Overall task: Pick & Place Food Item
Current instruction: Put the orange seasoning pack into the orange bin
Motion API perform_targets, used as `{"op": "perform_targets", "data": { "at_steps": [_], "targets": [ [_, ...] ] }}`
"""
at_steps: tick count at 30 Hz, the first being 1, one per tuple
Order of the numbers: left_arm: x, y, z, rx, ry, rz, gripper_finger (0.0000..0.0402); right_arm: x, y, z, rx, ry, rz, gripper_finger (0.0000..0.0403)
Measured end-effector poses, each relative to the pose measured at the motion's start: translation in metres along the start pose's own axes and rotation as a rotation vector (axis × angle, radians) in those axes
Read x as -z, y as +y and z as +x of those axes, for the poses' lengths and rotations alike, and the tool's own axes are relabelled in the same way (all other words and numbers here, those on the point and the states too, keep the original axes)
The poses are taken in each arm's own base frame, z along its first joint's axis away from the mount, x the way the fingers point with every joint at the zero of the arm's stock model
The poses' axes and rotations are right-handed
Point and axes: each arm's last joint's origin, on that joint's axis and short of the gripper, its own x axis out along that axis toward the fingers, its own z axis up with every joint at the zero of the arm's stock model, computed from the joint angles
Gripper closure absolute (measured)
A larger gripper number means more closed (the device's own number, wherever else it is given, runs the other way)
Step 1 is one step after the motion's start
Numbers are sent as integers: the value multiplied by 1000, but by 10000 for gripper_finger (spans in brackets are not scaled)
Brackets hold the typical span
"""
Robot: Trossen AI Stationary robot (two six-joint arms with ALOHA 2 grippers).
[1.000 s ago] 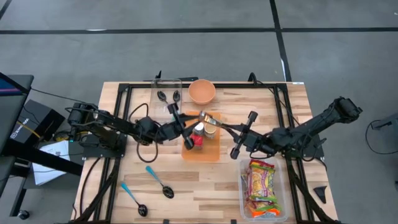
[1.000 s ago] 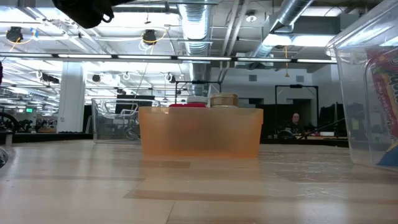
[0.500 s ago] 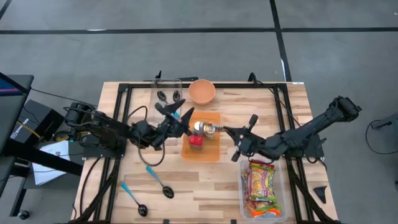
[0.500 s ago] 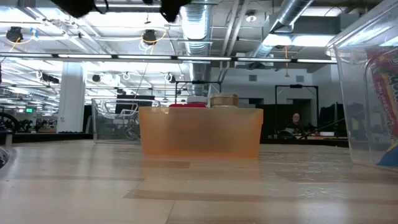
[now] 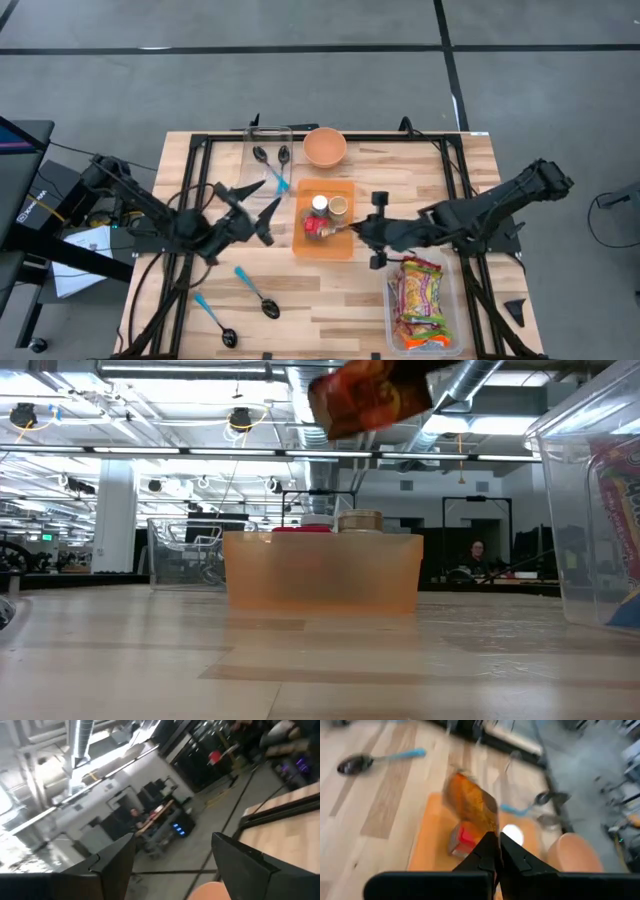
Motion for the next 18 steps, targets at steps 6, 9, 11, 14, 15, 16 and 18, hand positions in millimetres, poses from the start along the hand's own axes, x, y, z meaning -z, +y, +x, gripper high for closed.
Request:
{"op": "perform_targets", "data": {
  "at_steps": [6, 9, 11, 14, 15, 16, 18],
  "targets": [
    [14, 13, -18, 40, -31, -99, 147, -8, -5, 33, -42, 231, -53, 403],
    [16, 20, -21, 37, -36, -128, 147, -22, -16, 38, -73, 353, -74, 403],
    [16, 23, -21, 34, -37, -136, 147, -34, -24, 37, -101, 423, -58, 403],
    [16, 27, -21, 29, -37, -138, 147, -51, -30, 37, -180, 498, -53, 403],
    [16, 27, -21, 28, -35, -127, 147, -56, -31, 39, -213, 512, -53, 403],
    [16, 26, -21, 29, -32, -116, 147, -61, -30, 42, -247, 539, -59, 403],
    [16, 26, -21, 28, -29, -108, 147, -68, -28, 49, -293, 598, -74, 403]
  ]
}}
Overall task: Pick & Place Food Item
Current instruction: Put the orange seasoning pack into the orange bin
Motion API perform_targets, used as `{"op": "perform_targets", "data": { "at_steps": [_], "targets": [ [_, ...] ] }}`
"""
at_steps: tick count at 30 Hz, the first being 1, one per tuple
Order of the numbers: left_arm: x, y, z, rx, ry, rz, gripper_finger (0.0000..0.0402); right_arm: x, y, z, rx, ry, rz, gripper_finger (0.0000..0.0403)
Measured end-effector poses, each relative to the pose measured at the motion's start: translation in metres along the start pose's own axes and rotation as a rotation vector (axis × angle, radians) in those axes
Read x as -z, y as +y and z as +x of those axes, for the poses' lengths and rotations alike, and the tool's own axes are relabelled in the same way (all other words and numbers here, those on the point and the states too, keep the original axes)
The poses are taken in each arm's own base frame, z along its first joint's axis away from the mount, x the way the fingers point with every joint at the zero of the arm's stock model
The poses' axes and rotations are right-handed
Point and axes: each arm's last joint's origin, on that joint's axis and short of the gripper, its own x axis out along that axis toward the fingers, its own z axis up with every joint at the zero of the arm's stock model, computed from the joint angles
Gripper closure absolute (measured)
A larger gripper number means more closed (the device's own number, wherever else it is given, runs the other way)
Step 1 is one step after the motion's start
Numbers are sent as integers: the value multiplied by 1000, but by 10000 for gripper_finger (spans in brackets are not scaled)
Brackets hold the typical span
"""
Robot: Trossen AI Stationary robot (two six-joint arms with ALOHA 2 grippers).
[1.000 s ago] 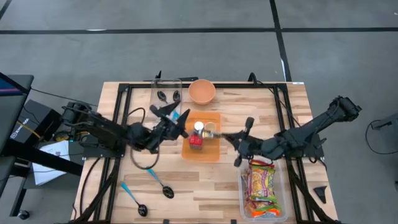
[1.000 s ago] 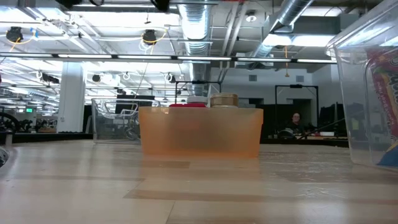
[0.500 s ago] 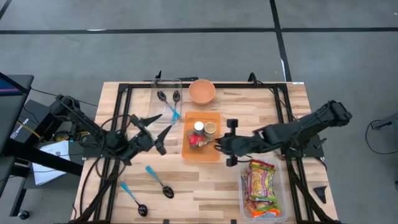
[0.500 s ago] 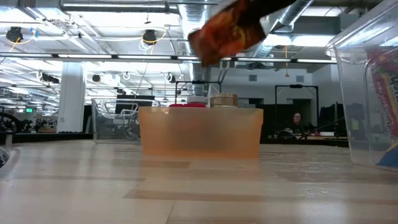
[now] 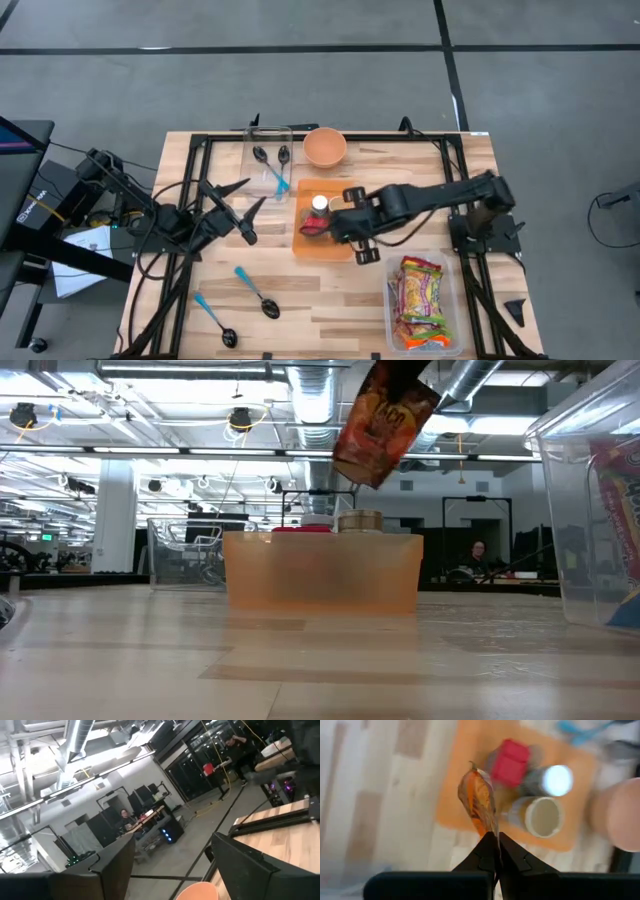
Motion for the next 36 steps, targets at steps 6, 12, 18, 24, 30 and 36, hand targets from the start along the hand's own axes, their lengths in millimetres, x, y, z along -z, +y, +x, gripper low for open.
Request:
{"op": "perform_targets", "data": {
  "at_steps": [6, 12, 18, 24, 30, 36],
  "targets": [
    [3, -2, 0, -8, 55, 66, 147, -30, 3, 21, -14, 163, -38, 403],
    [4, -4, 0, -7, 78, 124, 147, -53, 6, 45, -46, 146, -87, 403],
    [5, -6, 0, -3, 79, 140, 147, -54, 1, 59, -39, 186, -72, 403],
    [5, -6, 0, -3, 79, 140, 147, -54, -3, 64, -40, 197, -42, 403],
    [5, -6, 0, -3, 79, 137, 147, -54, -4, 64, -43, 198, -38, 403],
    [5, -6, 0, -3, 79, 137, 147, -43, 0, 91, -69, 314, -49, 403]
  ]
}}
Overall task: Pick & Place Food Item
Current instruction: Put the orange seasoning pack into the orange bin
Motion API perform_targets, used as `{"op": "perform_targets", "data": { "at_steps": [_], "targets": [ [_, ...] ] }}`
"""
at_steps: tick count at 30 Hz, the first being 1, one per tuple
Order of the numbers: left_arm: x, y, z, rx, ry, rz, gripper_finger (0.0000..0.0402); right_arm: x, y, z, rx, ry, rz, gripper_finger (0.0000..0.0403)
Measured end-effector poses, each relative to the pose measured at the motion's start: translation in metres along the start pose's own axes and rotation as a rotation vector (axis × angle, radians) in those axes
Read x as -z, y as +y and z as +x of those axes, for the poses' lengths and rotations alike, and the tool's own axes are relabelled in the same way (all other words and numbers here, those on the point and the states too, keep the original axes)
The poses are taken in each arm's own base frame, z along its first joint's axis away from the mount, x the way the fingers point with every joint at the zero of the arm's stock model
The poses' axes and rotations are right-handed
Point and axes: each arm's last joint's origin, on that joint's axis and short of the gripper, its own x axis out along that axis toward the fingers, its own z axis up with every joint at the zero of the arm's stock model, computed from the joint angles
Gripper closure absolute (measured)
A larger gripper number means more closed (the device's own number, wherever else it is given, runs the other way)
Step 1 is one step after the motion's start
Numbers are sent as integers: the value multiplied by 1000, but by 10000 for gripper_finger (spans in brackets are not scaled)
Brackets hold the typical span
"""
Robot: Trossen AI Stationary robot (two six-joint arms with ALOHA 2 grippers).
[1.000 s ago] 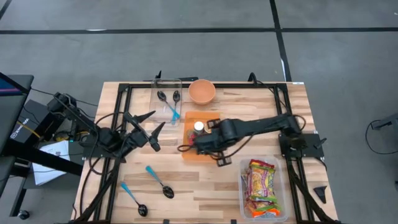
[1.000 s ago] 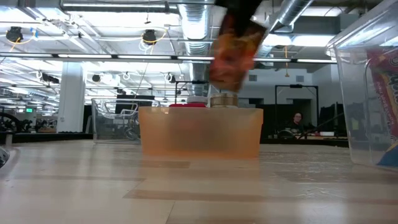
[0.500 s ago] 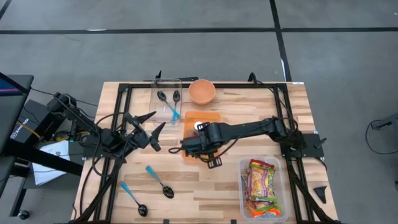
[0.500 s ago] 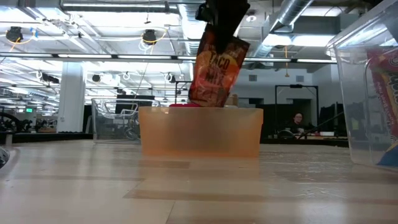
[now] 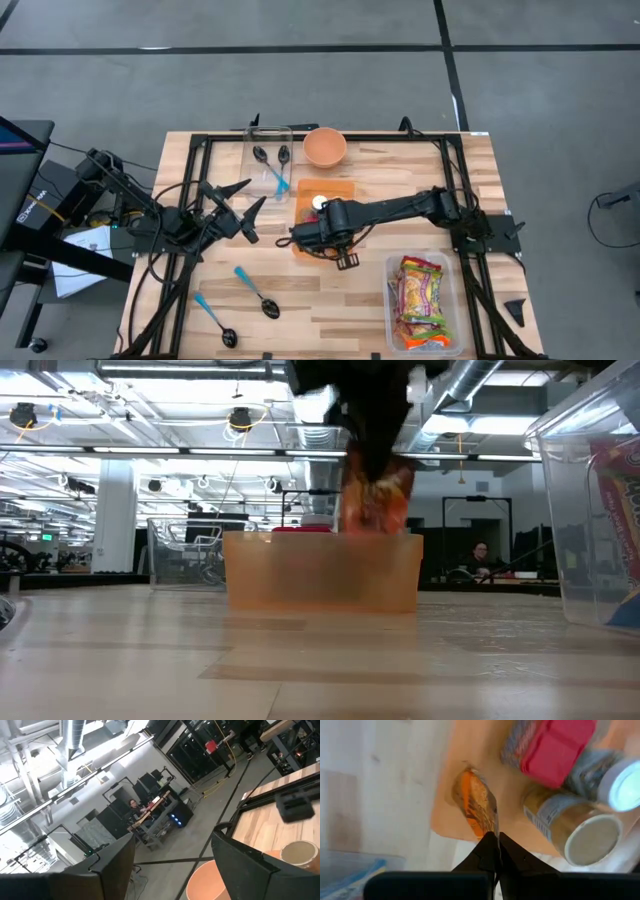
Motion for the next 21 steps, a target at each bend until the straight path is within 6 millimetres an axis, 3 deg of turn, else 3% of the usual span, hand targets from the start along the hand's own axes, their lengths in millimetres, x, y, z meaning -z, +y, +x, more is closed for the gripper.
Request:
{"op": "perform_targets", "data": {
  "at_steps": [10, 21],
  "targets": [
    [0, 0, 0, 0, 0, -1, 147, 0, -10, 10, 1, 14, 40, 403],
    [0, 0, 0, 0, 0, -1, 147, 3, -36, 15, 0, 12, 87, 403]
  ]
}}
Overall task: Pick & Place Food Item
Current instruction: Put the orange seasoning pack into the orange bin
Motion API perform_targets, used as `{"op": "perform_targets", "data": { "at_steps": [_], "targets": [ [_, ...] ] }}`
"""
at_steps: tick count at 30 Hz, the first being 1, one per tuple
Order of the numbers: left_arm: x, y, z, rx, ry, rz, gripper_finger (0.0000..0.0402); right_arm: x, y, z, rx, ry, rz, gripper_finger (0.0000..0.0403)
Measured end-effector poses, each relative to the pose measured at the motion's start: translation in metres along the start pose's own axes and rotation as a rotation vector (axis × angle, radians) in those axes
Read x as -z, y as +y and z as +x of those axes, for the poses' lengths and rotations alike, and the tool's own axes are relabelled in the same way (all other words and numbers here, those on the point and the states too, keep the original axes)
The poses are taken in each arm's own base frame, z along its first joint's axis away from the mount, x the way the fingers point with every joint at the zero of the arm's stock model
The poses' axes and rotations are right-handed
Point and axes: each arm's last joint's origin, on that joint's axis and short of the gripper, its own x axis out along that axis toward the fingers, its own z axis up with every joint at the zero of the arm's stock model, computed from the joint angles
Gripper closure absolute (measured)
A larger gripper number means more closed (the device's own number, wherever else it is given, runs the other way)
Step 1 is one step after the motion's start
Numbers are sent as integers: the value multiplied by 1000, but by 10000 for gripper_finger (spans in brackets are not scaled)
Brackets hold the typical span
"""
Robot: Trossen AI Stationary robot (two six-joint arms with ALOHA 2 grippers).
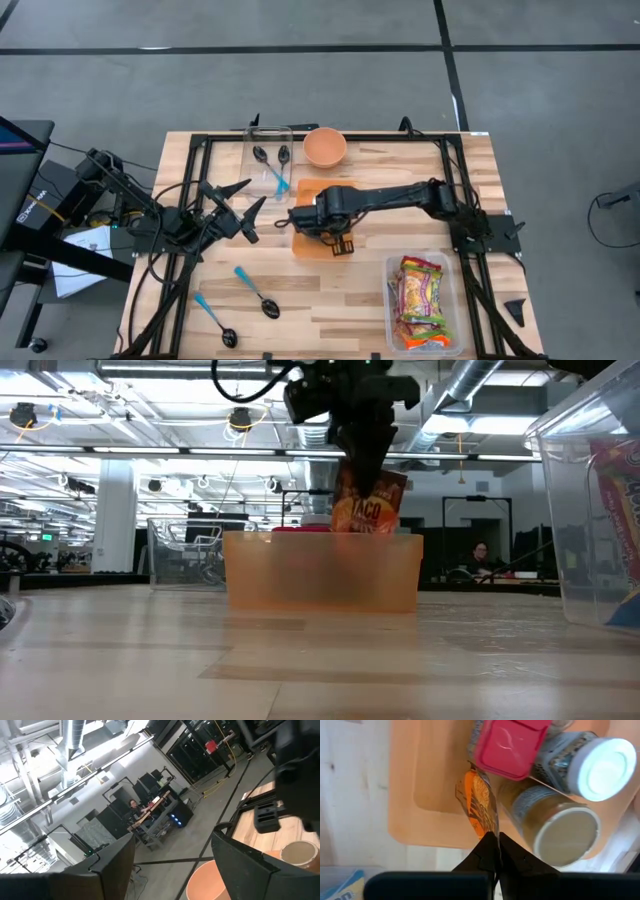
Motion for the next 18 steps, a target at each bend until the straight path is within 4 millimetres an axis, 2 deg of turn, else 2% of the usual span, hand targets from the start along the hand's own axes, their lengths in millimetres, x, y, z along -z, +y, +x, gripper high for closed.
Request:
{"op": "perform_targets", "data": {
  "at_steps": [7, 13, 18],
  "targets": [
    [0, 0, 0, 0, 0, 0, 147, 1, -13, 3, -3, -3, 10, 403],
    [0, 0, 0, 0, 0, 0, 147, 5, -8, 29, -13, 91, -22, 403],
    [0, 0, 0, 0, 0, 0, 147, 6, -7, 32, 4, 95, -4, 402]
  ]
}}
